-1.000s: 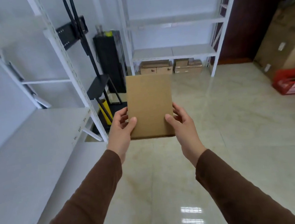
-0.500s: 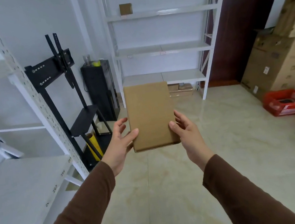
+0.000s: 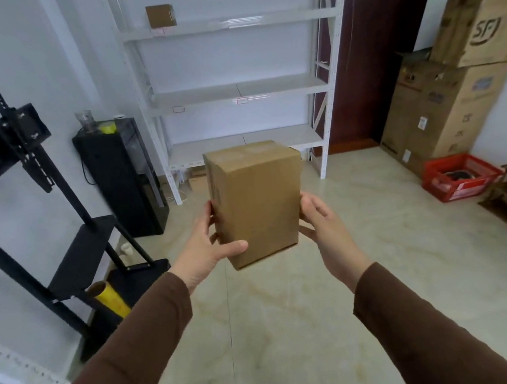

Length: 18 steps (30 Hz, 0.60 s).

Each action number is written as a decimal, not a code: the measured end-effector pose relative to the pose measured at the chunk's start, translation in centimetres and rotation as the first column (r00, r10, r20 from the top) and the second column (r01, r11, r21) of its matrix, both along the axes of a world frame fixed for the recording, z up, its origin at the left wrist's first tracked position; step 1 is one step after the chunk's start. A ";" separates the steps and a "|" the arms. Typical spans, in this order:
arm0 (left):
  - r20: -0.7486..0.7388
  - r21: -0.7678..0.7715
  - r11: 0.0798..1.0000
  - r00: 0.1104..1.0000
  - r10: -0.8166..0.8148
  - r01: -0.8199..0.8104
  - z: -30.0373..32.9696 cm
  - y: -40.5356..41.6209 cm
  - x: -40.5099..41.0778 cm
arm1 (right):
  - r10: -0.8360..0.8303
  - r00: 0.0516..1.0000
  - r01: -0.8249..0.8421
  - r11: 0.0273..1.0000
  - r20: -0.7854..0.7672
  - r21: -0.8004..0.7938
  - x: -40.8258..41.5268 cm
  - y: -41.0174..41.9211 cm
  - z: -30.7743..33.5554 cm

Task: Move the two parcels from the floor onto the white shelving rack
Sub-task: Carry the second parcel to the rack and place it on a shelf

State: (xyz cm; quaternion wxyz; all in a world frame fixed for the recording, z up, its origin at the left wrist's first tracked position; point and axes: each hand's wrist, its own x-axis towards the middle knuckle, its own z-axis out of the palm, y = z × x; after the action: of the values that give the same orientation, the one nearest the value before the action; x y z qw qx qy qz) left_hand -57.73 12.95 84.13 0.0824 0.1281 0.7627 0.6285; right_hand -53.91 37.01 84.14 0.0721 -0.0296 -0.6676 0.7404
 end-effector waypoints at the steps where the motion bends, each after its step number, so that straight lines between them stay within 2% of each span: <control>1: -0.055 -0.035 0.999 0.998 0.027 -0.029 0.0 0.8 -1.8 | 0.012 0.999 -0.011 1.000 0.041 -0.025 -1.9 0.8 -0.1; 4: -0.288 -0.171 0.979 0.956 0.054 -0.107 0.5 2.6 -6.8 | 0.122 0.982 -0.091 0.975 0.143 -0.203 -8.1 3.6 -0.2; 7: -0.523 -0.362 0.900 0.852 0.020 -0.243 1.4 3.1 -11.2 | 0.262 0.944 -0.185 0.923 0.200 -0.337 -13.8 5.8 0.3; 9: -0.647 -0.444 0.830 0.762 -0.036 -0.337 1.8 2.9 -14.1 | 0.312 0.922 -0.216 0.907 0.230 -0.362 -17.5 6.7 0.7; 14: -0.791 -0.526 0.728 0.568 -0.229 -0.440 1.4 0.9 -23.0 | 0.370 0.877 -0.282 0.913 0.307 -0.294 -26.5 6.5 1.9; 18: -0.849 -0.493 0.695 0.465 -0.252 -0.523 -0.2 -1.4 -31.3 | 0.409 0.851 -0.334 0.905 0.328 -0.262 -34.4 4.7 2.0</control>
State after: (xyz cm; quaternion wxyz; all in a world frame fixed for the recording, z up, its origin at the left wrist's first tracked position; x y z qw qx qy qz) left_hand -89.00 11.54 83.96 -0.3325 0.3197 0.8771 0.1341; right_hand -88.26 41.75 86.12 -0.2054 -0.0472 -0.5858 0.7825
